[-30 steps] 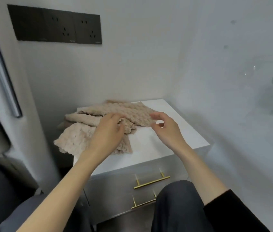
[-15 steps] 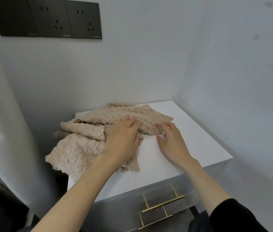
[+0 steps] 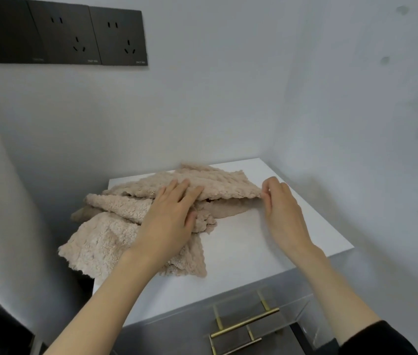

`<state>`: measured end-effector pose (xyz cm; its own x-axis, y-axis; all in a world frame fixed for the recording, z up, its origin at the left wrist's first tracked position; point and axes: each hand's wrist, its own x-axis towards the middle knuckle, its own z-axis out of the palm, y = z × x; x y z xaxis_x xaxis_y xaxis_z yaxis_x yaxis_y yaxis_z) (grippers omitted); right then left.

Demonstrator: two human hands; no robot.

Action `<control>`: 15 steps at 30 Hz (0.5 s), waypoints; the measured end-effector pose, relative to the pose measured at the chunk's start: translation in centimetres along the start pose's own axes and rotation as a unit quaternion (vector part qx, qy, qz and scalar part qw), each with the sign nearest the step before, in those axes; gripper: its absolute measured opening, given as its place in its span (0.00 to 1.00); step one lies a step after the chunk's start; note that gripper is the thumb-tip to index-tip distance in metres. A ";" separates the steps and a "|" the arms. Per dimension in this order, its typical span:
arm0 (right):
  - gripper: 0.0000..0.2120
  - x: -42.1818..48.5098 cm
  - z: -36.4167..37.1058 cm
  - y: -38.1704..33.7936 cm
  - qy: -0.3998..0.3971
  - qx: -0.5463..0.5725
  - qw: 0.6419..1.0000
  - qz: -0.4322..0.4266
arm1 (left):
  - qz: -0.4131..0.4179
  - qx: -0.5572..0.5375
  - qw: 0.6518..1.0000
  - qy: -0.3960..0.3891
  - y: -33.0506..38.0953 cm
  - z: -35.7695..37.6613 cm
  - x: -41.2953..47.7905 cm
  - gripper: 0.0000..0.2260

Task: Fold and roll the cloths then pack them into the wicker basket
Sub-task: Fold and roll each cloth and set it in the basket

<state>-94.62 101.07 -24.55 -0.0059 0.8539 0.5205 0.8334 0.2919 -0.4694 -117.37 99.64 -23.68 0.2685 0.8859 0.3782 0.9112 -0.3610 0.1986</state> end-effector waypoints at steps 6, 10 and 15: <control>0.08 -0.7 -3.0 1.9 0.041 0.248 0.948 0.196 | -0.021 0.008 1.000 -0.002 0.6 -0.1 -0.2 0.24; 0.10 -0.5 -4.5 2.4 0.102 0.535 0.788 0.287 | -0.042 -0.014 0.999 0.008 2.2 0.6 -0.4 0.28; 0.09 -0.8 -5.3 2.9 0.075 0.635 0.698 0.322 | -0.007 -0.003 1.000 -0.006 4.6 1.8 -0.1 0.29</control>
<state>-89.30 98.93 -22.55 0.2809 0.9575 -0.0656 -0.5267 0.0967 -0.8445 -112.66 98.44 -24.40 0.2598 0.8945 0.3638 0.9129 -0.3503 0.2096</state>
